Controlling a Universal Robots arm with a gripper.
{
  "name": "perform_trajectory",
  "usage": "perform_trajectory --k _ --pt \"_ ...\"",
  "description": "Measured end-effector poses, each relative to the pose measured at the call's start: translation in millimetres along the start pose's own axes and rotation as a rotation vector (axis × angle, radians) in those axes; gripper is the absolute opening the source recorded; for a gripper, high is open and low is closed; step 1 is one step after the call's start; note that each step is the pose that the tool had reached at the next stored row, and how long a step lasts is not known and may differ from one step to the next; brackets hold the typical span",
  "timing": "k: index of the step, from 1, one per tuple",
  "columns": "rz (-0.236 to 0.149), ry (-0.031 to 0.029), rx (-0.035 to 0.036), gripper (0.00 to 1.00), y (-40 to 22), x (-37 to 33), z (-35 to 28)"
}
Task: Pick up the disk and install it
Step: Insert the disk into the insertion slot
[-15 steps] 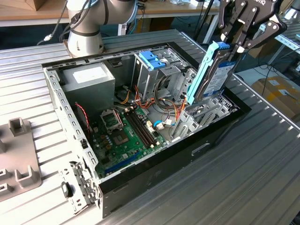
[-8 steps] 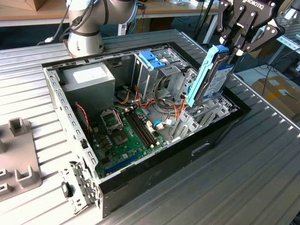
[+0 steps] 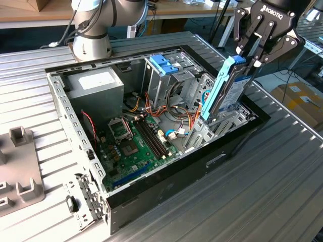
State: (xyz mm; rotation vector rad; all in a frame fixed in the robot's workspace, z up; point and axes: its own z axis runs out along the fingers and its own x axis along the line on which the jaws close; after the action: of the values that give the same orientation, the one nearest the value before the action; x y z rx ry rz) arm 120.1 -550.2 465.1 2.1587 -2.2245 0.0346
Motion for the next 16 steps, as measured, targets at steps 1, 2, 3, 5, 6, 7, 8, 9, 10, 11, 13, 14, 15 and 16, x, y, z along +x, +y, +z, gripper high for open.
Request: perform_trajectory --k 1,2,3,5,6,7,8,9,10,11,13,14,15,16 --pt "0.000 -0.0001 0.0000 0.35 0.0 0.8 0.4" --pt "0.000 -0.0003 0.0000 0.35 -0.1 1.3 1.0" --pt "0.000 -0.0003 0.0000 0.35 -0.1 1.5 1.2" --pt "0.000 -0.0002 0.0000 0.35 -0.1 1.4 1.1" --pt "0.000 -0.0003 0.0000 0.35 -0.1 1.5 1.1" --pt "0.000 -0.0004 0.0000 0.35 -0.1 1.5 1.1" --pt "0.000 -0.0005 0.0000 0.35 -0.1 1.4 1.1" --pt "0.000 -0.0007 0.0000 0.35 -0.1 1.5 1.2" --pt "0.000 -0.0006 0.0000 0.35 -0.1 1.5 1.3" --pt "0.000 -0.0006 0.0000 0.35 -0.1 1.5 1.8" --pt "0.000 -0.0006 0.0000 0.35 -0.1 1.4 2.0" --pt "0.000 -0.0008 0.0000 0.35 -0.1 1.4 2.5" --pt "0.000 -0.0006 0.0000 0.35 0.0 1.4 3.0" --pt "0.000 -0.0006 0.0000 0.35 0.0 1.4 3.1"
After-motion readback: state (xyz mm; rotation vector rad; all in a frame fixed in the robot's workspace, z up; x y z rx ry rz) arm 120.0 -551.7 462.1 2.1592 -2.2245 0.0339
